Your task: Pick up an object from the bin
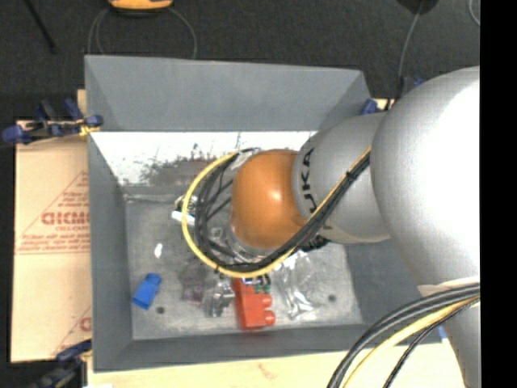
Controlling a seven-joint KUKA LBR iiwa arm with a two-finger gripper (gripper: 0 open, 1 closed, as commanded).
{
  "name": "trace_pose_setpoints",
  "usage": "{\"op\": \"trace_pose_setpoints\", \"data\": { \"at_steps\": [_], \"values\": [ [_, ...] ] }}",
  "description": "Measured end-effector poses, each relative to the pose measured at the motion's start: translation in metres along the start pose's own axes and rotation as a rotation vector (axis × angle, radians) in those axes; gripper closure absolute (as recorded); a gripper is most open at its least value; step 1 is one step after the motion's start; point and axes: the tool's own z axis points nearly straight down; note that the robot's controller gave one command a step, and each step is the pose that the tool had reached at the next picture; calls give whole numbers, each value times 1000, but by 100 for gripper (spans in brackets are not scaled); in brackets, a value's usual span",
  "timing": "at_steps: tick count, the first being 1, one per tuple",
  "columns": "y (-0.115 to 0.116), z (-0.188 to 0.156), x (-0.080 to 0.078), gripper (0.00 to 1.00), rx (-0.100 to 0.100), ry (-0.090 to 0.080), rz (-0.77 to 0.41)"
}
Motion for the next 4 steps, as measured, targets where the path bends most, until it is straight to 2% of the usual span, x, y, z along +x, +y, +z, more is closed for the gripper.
{"op": "trace_pose_setpoints", "data": {
  "at_steps": [1, 2, 3, 4],
  "values": [
    [21, 1, -10, 0, 2, 4, -525],
    [-45, -3, -26, 0, -2, 7, -693],
    [-73, -56, 19, 0, -4, 16, -1076],
    [-110, -17, -11, 0, 2, 7, -1017]
  ]
}}
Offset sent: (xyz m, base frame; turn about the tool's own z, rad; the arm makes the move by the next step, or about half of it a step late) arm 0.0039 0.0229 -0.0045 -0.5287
